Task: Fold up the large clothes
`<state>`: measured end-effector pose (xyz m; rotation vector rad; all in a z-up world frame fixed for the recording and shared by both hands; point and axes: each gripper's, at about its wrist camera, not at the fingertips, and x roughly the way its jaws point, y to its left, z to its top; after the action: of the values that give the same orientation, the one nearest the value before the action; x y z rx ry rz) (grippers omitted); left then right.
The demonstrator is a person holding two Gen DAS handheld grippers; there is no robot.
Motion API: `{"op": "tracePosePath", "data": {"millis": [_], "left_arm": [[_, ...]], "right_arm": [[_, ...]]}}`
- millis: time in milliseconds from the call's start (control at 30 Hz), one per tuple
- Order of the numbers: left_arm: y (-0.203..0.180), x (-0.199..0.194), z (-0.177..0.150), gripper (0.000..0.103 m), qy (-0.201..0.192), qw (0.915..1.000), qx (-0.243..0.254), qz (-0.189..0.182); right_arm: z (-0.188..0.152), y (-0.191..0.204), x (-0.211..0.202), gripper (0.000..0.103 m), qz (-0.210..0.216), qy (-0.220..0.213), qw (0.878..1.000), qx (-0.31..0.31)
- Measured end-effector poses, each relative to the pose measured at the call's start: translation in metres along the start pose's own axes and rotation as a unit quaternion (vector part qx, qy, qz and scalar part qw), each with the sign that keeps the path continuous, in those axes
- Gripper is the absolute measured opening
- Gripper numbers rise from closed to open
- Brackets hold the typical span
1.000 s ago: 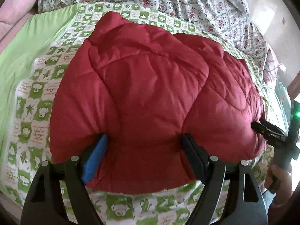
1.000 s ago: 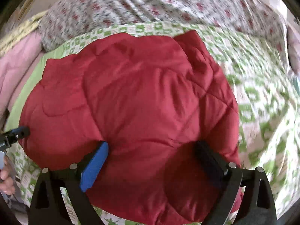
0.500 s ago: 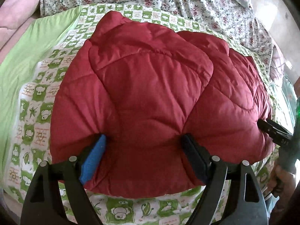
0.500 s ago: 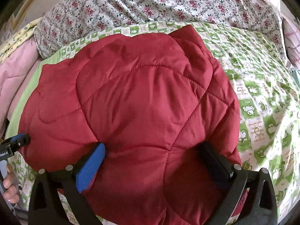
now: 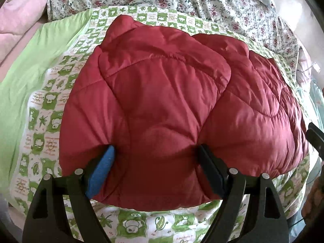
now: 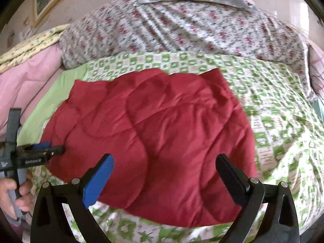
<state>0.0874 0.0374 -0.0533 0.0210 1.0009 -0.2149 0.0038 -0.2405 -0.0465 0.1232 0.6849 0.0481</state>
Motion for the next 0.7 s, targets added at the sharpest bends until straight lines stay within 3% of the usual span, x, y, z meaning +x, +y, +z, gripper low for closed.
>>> {"op": "tracePosePath", "data": {"millis": [333, 500, 700], "left_arm": [[0.001, -0.012, -0.001, 0.084, 0.0, 1.0, -0.005, 0.002], [-0.007, -0.035, 0.01, 0.084, -0.037, 0.9993, 0.007, 0.004], [-0.029, -0.035, 0.031, 0.085, -0.047, 0.9979, 0.032, -0.031]], "right_arm": [[0.001, 0.015, 0.026, 0.1, 0.012, 0.039, 0.999, -0.011], [0.007, 0.014, 0.026, 0.1, 0.015, 0.038, 0.999, -0.011], [0.015, 0.013, 0.035, 0.1, 0.006, 0.043, 0.999, -0.007]]}}
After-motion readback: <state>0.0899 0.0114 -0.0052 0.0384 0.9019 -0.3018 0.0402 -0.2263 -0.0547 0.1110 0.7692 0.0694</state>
